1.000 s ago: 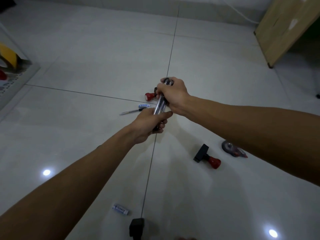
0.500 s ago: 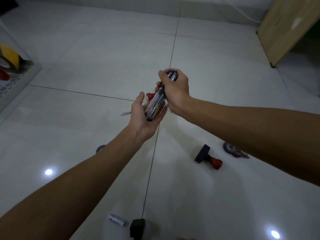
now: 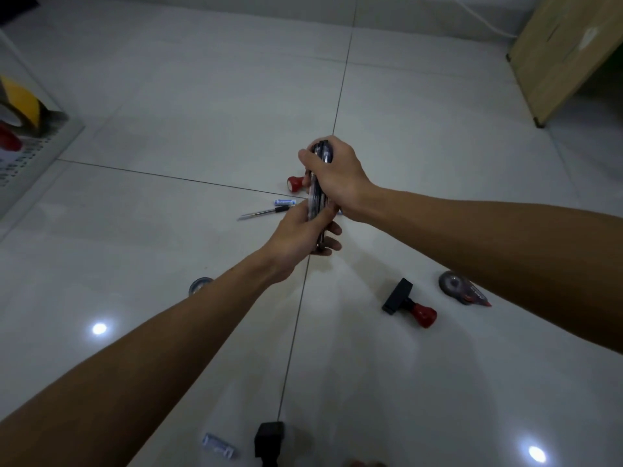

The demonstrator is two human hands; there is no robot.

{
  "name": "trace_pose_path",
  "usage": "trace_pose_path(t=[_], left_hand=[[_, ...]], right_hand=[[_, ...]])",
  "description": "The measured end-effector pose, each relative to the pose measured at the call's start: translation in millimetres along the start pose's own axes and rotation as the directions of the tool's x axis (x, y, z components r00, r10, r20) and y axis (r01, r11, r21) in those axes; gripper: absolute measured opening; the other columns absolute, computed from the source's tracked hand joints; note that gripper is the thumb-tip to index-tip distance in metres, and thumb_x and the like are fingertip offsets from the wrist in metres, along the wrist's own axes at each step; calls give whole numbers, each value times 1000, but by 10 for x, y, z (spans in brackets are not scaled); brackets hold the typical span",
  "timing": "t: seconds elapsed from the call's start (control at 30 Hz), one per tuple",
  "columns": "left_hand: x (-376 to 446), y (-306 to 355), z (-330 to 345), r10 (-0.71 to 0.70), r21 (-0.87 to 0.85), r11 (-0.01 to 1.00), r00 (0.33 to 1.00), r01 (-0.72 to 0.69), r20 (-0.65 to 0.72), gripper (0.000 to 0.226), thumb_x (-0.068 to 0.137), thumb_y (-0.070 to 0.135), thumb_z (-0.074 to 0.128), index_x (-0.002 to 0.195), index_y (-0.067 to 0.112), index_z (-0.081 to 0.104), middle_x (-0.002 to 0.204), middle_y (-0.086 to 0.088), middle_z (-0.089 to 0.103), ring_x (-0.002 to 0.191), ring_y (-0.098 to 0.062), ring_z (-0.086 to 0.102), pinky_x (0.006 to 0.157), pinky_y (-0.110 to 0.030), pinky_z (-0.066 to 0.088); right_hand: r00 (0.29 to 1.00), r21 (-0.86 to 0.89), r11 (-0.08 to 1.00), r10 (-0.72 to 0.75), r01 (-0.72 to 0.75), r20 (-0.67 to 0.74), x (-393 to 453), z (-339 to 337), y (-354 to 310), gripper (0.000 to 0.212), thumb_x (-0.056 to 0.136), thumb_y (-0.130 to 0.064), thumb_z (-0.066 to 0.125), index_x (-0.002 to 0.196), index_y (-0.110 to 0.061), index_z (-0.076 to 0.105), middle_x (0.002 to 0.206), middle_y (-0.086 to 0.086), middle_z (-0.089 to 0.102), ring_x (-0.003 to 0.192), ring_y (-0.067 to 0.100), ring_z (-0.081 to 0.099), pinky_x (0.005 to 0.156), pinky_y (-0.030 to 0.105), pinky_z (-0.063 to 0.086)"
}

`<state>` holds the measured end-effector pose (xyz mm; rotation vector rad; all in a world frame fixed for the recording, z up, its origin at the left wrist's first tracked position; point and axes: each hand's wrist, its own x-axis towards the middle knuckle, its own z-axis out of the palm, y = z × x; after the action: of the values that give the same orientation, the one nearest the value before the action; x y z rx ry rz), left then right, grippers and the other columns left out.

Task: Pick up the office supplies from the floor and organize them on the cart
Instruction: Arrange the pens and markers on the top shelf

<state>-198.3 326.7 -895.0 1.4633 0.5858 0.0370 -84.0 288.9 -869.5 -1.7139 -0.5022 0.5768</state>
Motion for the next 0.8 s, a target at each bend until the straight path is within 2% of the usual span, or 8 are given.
trace_pose_path(t=[0.07, 0.13, 0.23, 0.3, 0.37, 0.47, 0.6, 0.8], left_hand=[[4, -19, 5, 8, -33, 999, 1000, -8, -3, 25, 101, 35, 51, 99, 11, 58, 80, -6, 61, 64, -15, 64, 74, -36, 58], [16, -33, -1, 9, -57, 998, 1000, -10, -6, 24, 101, 34, 51, 93, 12, 53, 70, -1, 52, 57, -12, 52, 62, -29, 54], [25, -29, -11, 8, -102, 995, 999, -12, -47, 23, 102, 31, 51, 84, 17, 48, 61, 5, 40, 51, -10, 35, 49, -23, 37], [29, -39, -44, 6, -126, 992, 996, -17, -88, 22, 102, 29, 50, 84, 18, 46, 59, 6, 37, 51, -10, 30, 46, -21, 31], [18, -58, -102, -1, -126, 992, 994, -13, -113, 20, 103, 28, 50, 86, 17, 45, 59, 5, 35, 50, -10, 29, 45, -21, 30], [-6, -101, -200, -32, -158, 987, 987, 7, -155, 17, 102, 28, 50, 90, 16, 48, 60, 5, 37, 49, -9, 30, 45, -21, 30], [-49, -137, -298, -57, -183, 983, 983, 24, -176, 19, 102, 29, 52, 88, 16, 49, 61, 5, 38, 47, -8, 31, 43, -20, 31], [-78, -117, -394, -64, -182, 983, 983, 32, -172, 21, 101, 32, 52, 86, 17, 49, 62, 5, 39, 50, -8, 31, 46, -21, 31]], right_hand=[[1000, -11, 1000, -9, 9, -1, -13, -2, 27, 25, 97, -20, 61, 114, -1, 56, 84, 5, 58, 48, -3, 58, 49, 12, 47], [1000, 5, 1000, 6, -6, 8, -9, -13, 26, 29, 98, -26, 61, 114, -3, 57, 85, 5, 61, 50, -3, 59, 51, 13, 48], [990, 76, 988, 127, -131, 56, 18, -39, 13, 39, 100, -47, 50, 106, -10, 61, 88, 5, 68, 72, 12, 66, 67, 27, 55], [973, 142, 963, 223, -230, 62, 50, -75, 57, 46, 102, -51, 38, 98, -13, 63, 86, 5, 69, 76, 19, 67, 68, 32, 56], [965, 35, 967, 250, -253, 79, 86, -133, 172, 39, 104, -41, 38, 96, -12, 63, 83, 5, 66, 73, 21, 64, 64, 32, 53], [940, -314, 914, 311, -256, 141, 132, -283, 419, 28, 100, -20, 43, 111, -5, 64, 91, 7, 59, 72, 19, 56, 61, 29, 46], [933, -779, 627, 268, 19, 238, 100, -448, 670, 31, 96, -8, 48, 124, -10, 62, 132, 9, 55, 119, 25, 54, 92, 26, 42], [923, -887, 344, 118, 308, 366, 56, -418, 834, 29, 96, -18, 52, 125, -15, 56, 132, 10, 43, 121, 28, 41, 95, 40, 41]])
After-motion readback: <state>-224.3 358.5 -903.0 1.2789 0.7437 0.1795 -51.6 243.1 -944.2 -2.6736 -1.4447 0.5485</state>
